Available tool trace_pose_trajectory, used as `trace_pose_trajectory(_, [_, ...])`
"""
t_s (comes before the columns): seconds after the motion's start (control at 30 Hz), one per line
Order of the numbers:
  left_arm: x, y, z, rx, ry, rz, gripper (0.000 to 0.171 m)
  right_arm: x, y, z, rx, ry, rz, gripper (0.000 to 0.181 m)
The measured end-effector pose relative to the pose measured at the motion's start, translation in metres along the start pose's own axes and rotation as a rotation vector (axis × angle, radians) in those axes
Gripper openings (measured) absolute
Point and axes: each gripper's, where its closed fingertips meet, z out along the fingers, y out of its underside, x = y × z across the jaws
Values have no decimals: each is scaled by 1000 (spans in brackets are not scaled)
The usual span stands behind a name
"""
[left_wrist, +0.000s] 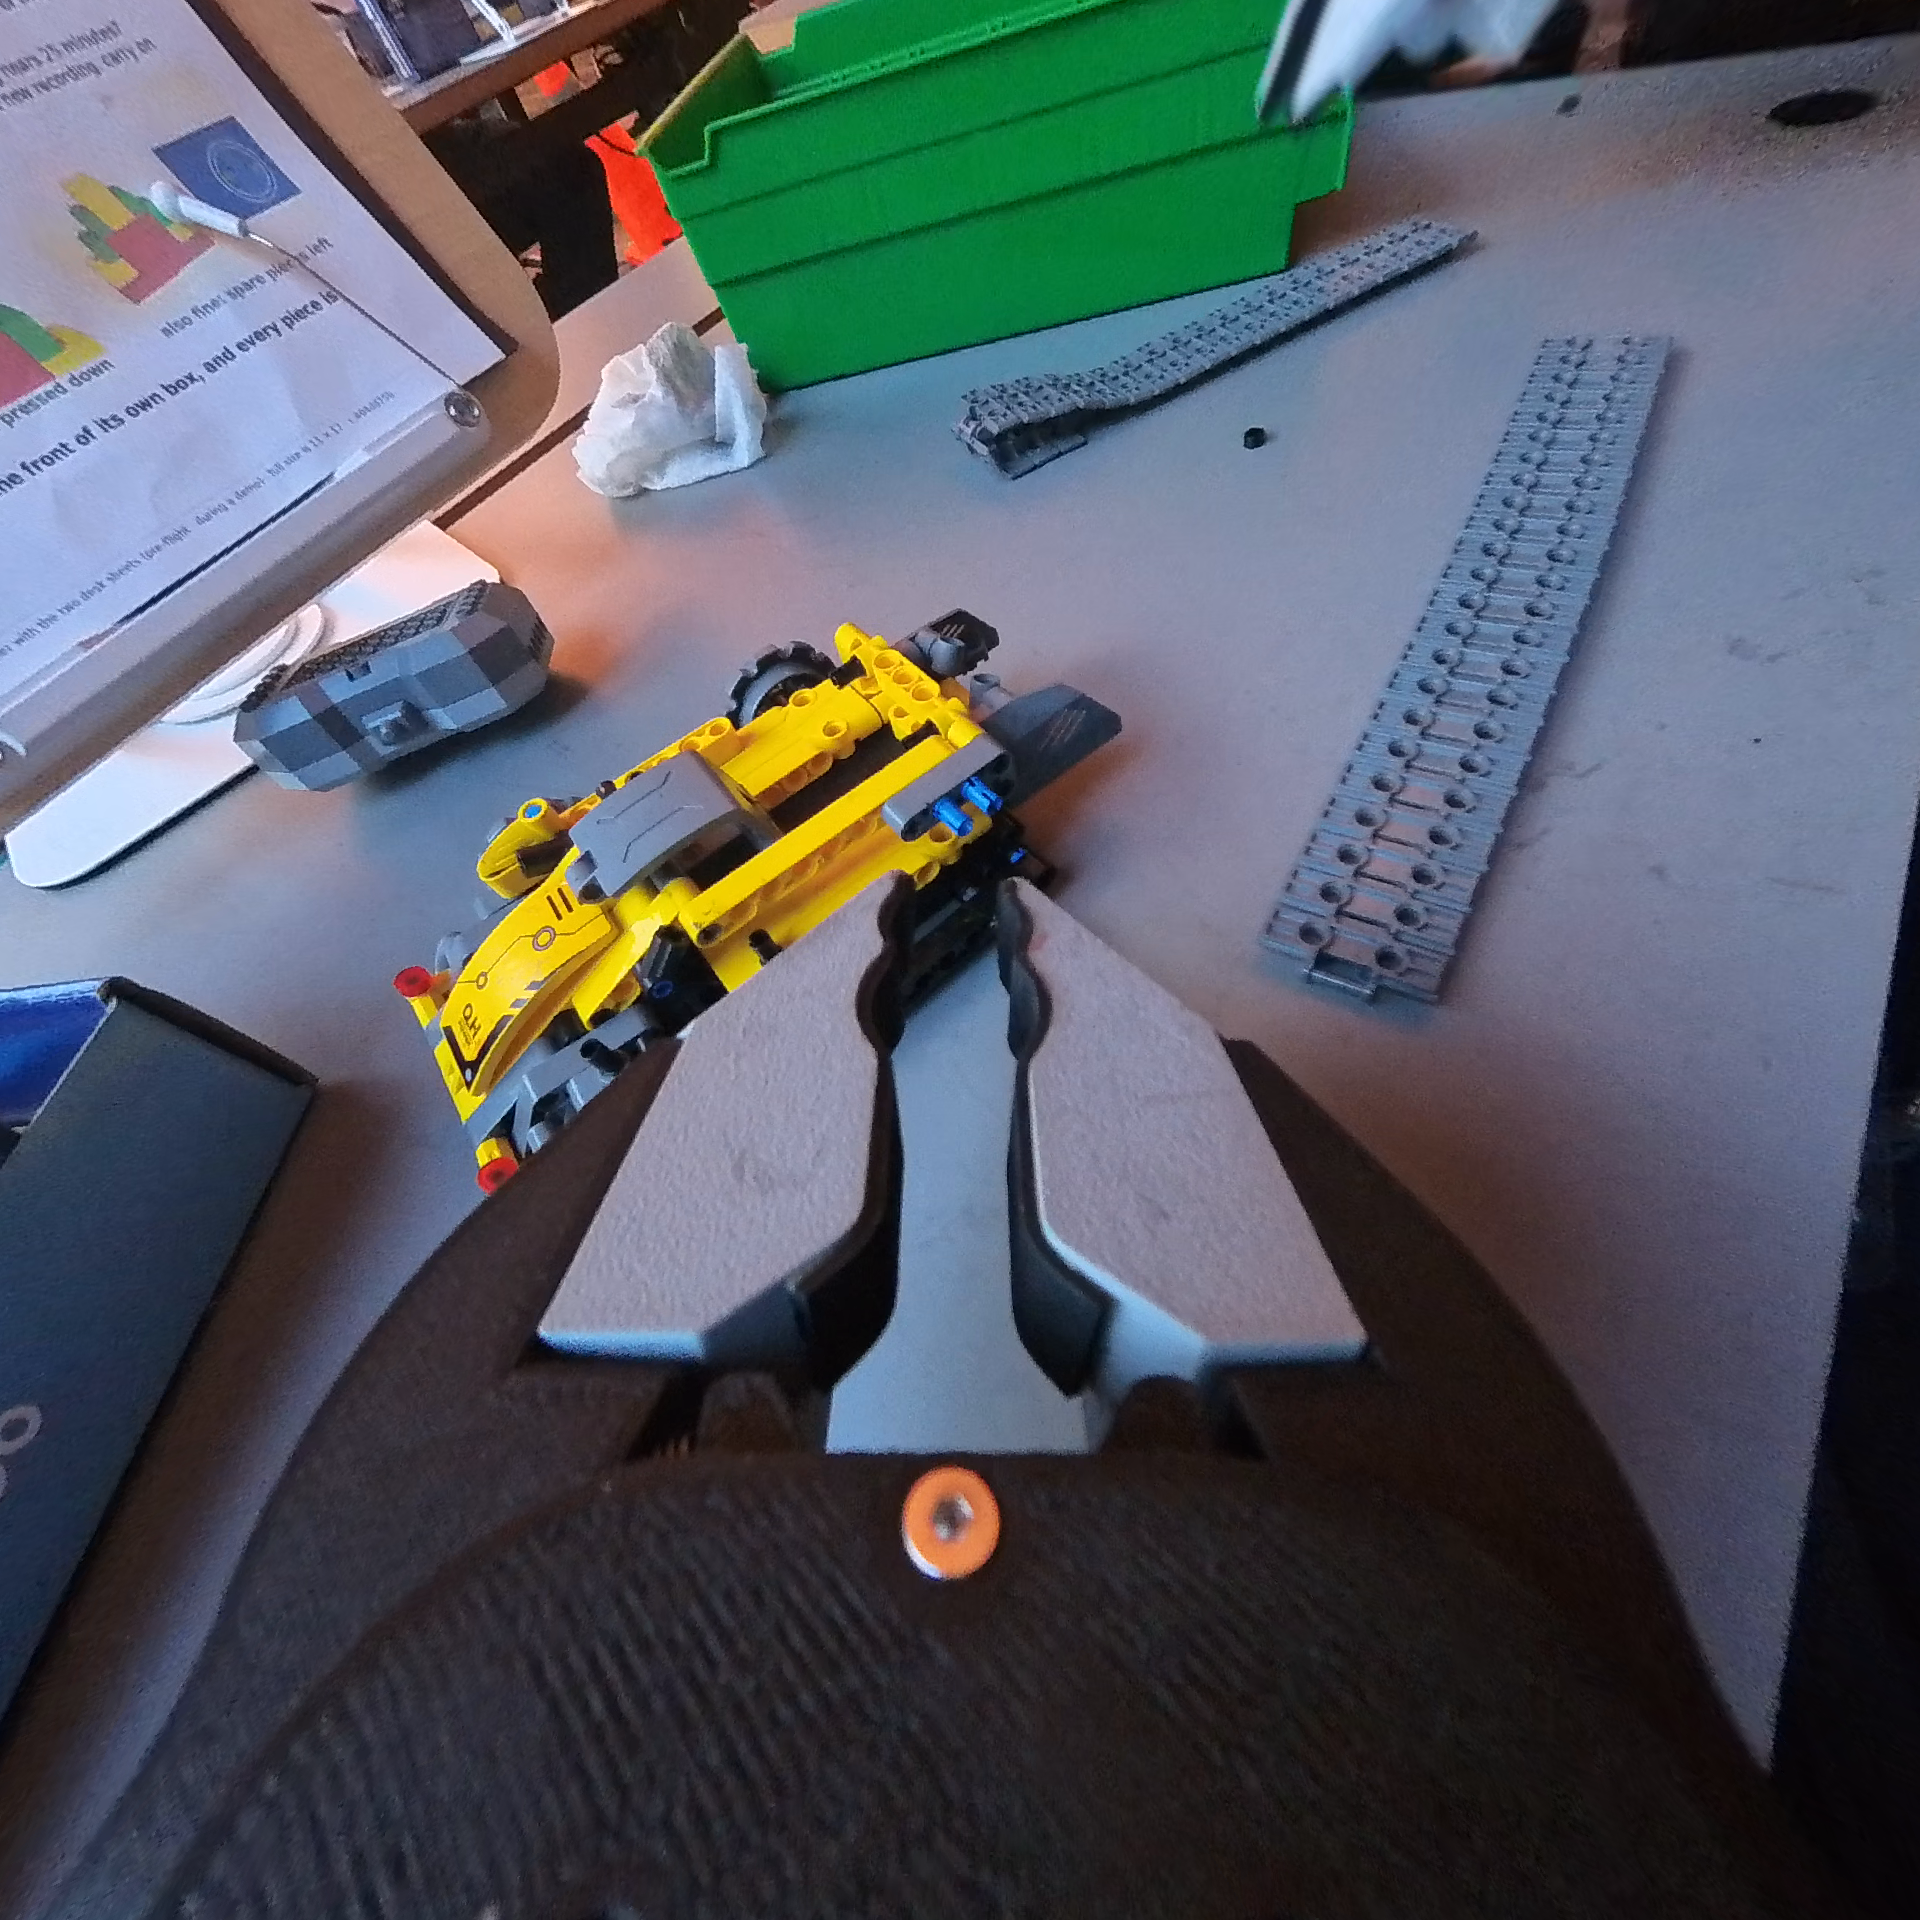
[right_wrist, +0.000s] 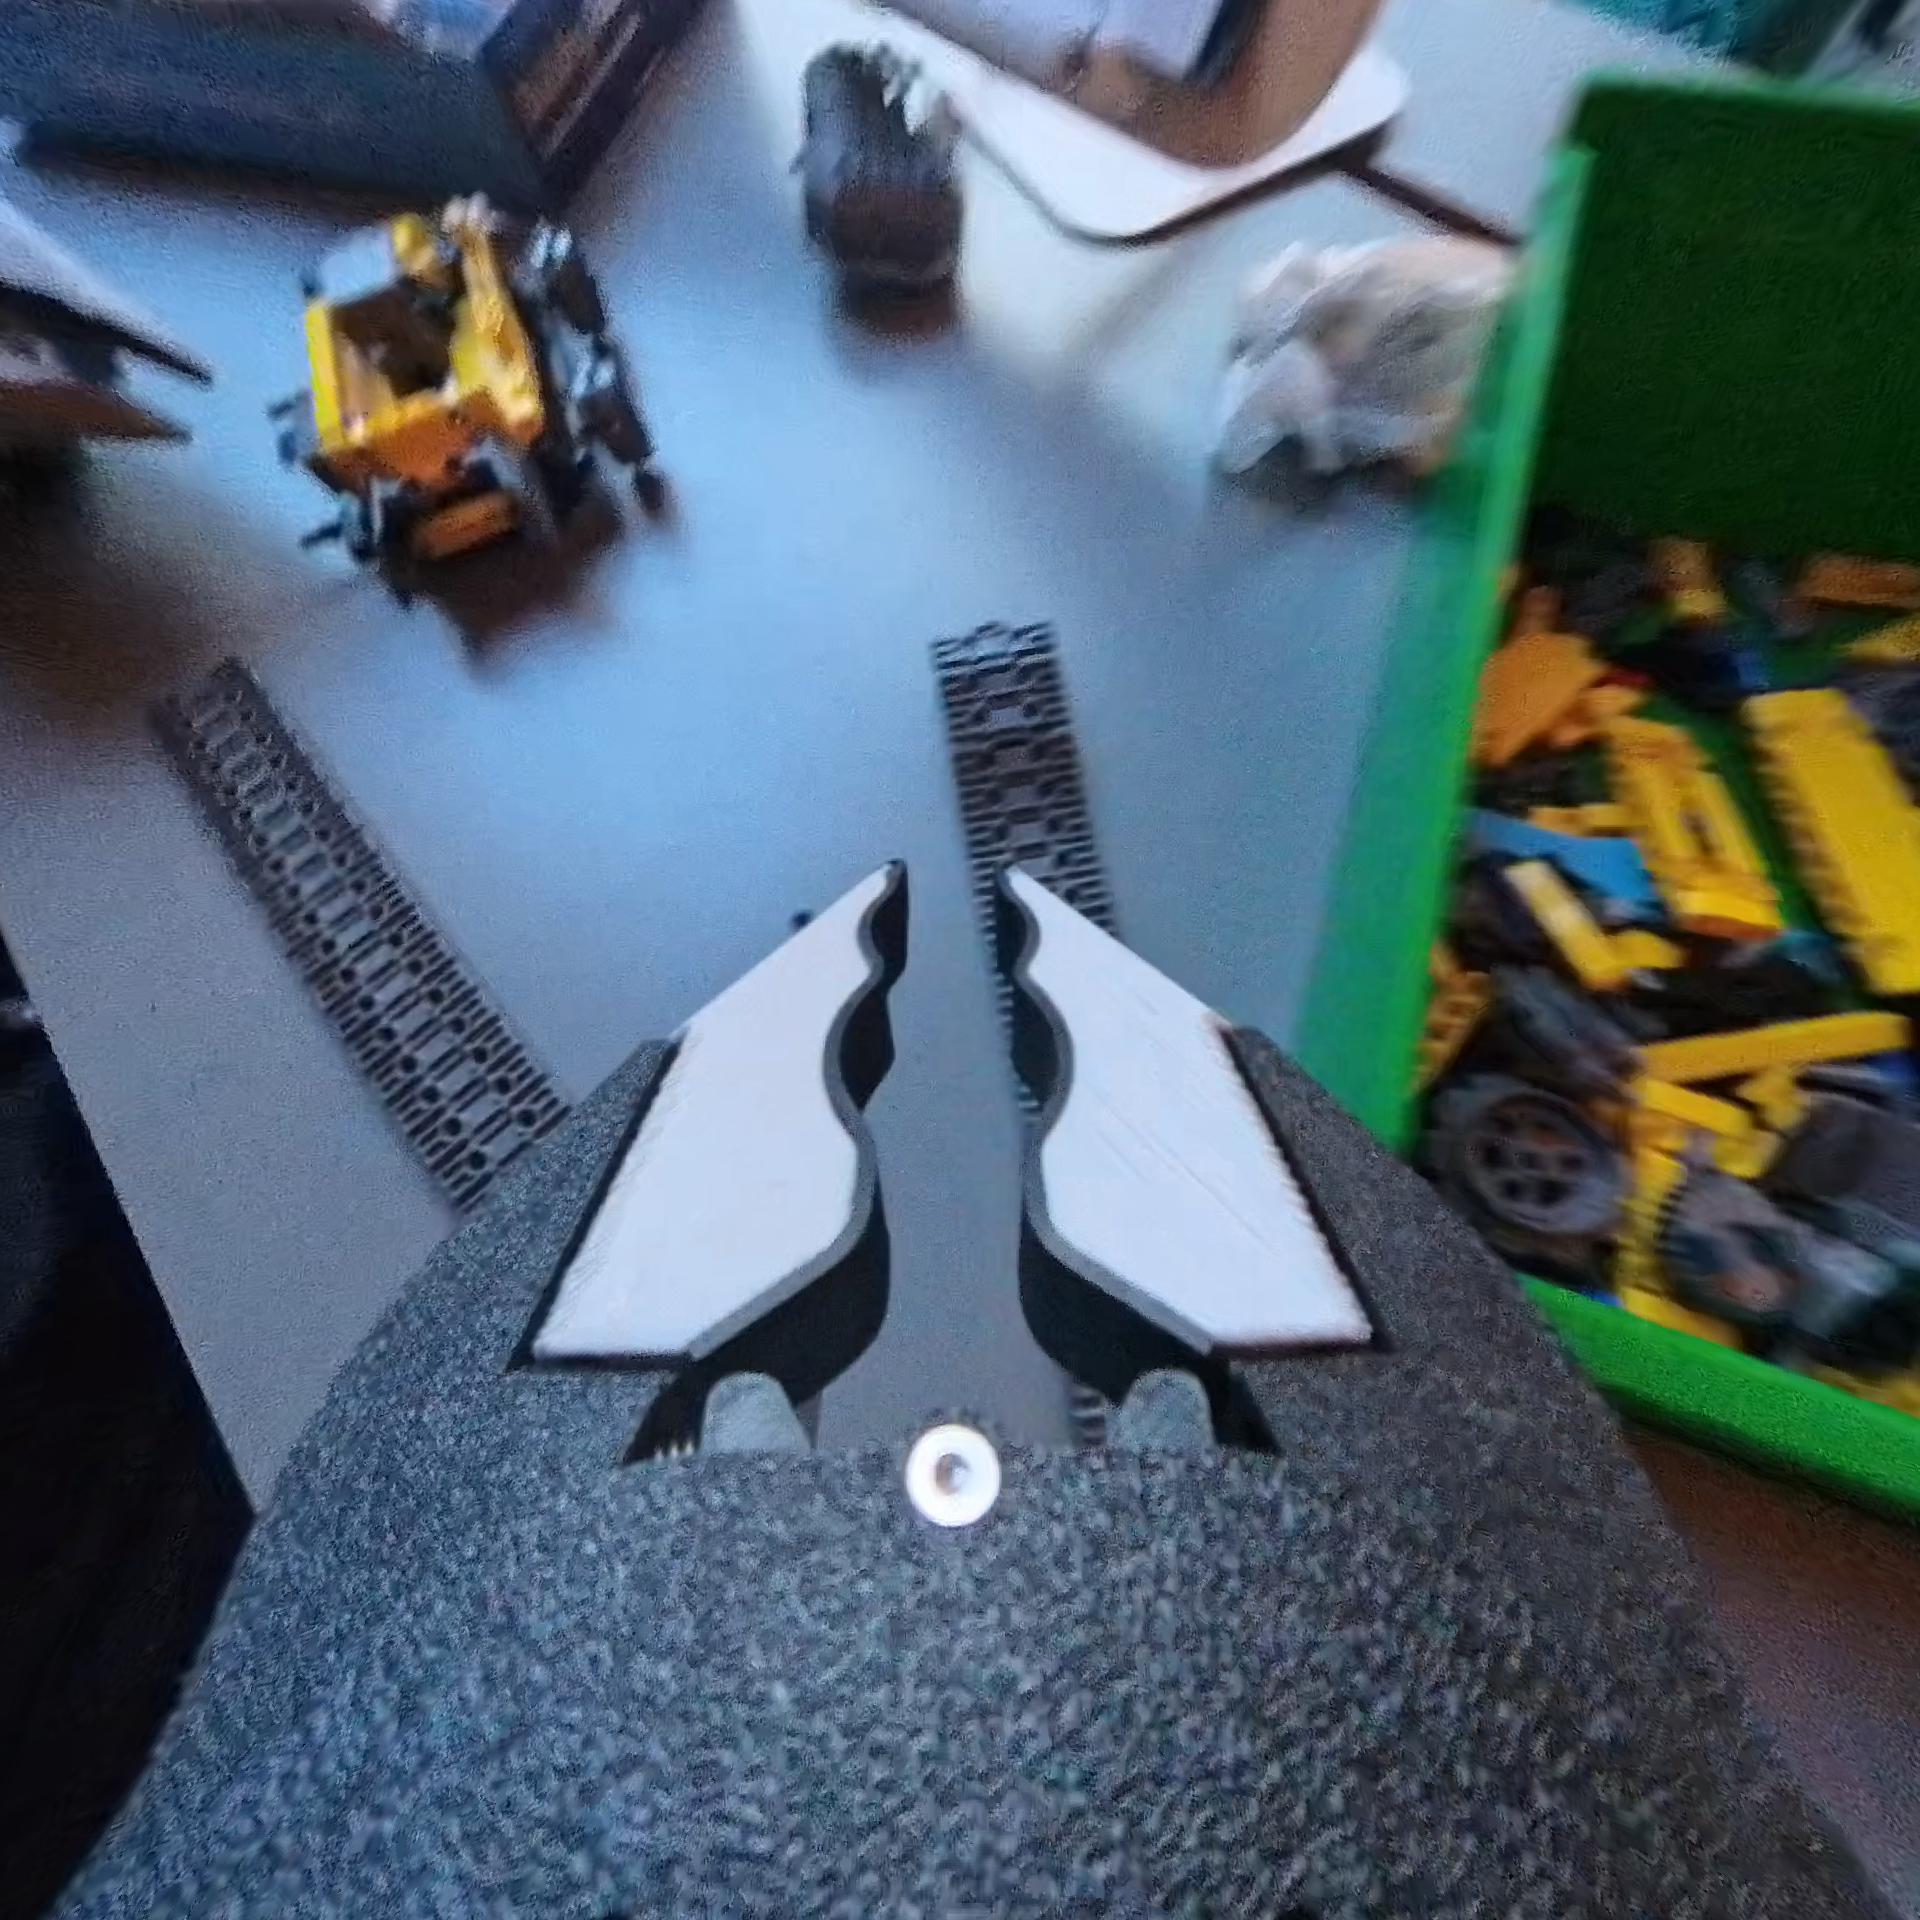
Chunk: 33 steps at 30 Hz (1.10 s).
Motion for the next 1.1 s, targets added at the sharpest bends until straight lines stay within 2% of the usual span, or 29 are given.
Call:
trace_pose_trajectory(0.1, [0,0,0,0,2,0,13,-28,26,36,-84,-43,-47,11])
trace_pose_trajectory(0.2, [0,-1,-1,13,-5,5,14,-36,34,51,-112,-64,-49,12])
trace_pose_trajectory(0.47, [0,-2,-2,19,-7,7,13,-33,41,58,-126,-58,-56,7])
trace_pose_trajectory(0.6, [0,-2,-2,16,-4,4,13,-35,36,56,-99,-73,-31,14])
trace_pose_trajectory(0.77, [0,-1,-1,12,-3,5,13,-40,43,63,-134,-69,-65,8])
trace_pose_trajectory(0.9, [0,-1,-1,14,-3,5,13,-42,37,63,-124,-72,-77,3])
trace_pose_trajectory(0.97, [0,-1,-1,14,-1,4,13,-38,23,54,-90,-56,-81,3])
trace_pose_trajectory(1.03, [0,-2,-1,15,0,4,13,-19,-1,32,-30,27,-102,3])
trace_pose_trajectory(1.1, [0,-2,-2,18,0,4,12,19,-31,-2,38,169,-122,3])
